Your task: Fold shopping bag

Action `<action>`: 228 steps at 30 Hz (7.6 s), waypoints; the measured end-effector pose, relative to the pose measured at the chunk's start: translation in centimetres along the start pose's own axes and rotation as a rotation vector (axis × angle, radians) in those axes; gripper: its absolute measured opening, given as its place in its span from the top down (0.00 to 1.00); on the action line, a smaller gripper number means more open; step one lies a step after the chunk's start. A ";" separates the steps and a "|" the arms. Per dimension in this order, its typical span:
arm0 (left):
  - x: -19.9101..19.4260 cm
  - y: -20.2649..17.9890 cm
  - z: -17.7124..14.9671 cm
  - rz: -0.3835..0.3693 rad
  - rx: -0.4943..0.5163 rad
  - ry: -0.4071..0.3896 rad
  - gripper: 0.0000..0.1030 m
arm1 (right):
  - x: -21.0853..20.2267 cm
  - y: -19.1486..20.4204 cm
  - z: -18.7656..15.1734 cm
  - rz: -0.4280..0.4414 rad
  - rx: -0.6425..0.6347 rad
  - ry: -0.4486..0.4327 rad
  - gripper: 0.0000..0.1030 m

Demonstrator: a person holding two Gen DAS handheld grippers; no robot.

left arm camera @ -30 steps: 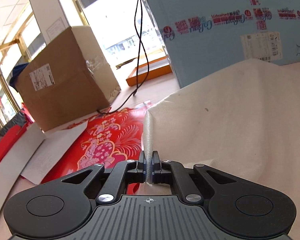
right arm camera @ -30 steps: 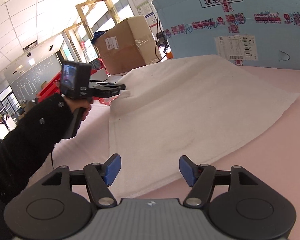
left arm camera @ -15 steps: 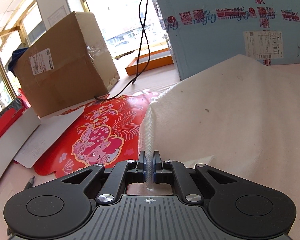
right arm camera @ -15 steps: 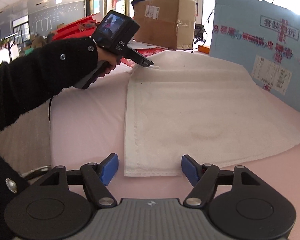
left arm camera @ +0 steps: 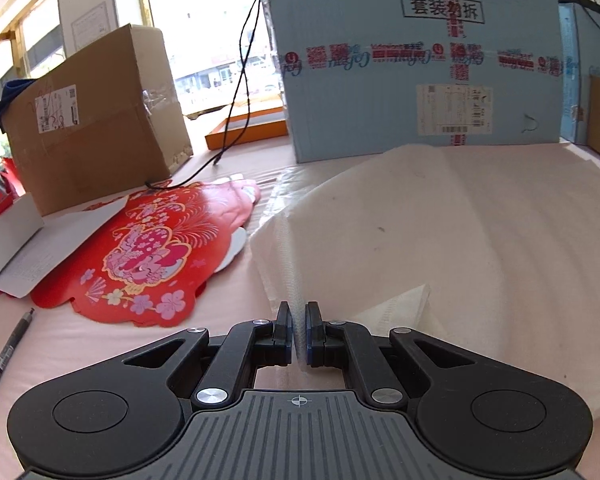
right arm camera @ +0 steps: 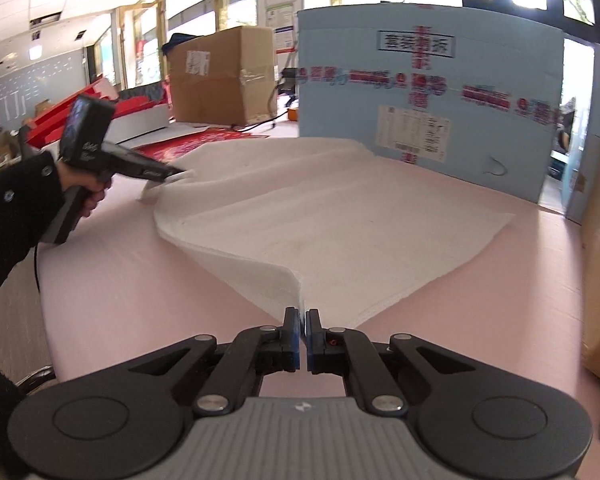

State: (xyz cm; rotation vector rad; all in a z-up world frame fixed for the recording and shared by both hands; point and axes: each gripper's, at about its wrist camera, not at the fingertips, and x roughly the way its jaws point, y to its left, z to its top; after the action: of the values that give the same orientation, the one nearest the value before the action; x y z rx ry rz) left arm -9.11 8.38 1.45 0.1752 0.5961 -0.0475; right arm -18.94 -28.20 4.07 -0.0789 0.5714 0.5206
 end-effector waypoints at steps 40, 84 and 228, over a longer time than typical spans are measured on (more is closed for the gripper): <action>-5.0 -10.7 -2.5 -0.018 0.291 -0.085 0.12 | -3.7 -3.7 -5.7 0.215 0.441 -0.051 0.27; -6.7 -8.9 -3.5 -0.026 0.221 -0.084 0.10 | -2.6 -5.1 -3.2 0.158 0.715 -0.309 0.99; -9.7 -18.1 -5.0 -0.213 0.403 -0.251 0.10 | 4.7 -6.9 2.3 -0.132 0.768 -0.284 0.94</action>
State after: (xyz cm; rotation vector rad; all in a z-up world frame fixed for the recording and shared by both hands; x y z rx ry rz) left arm -21.68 -8.56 0.10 0.4884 0.3469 -0.3922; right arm -11.04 -31.54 2.99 0.6734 0.4517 0.1527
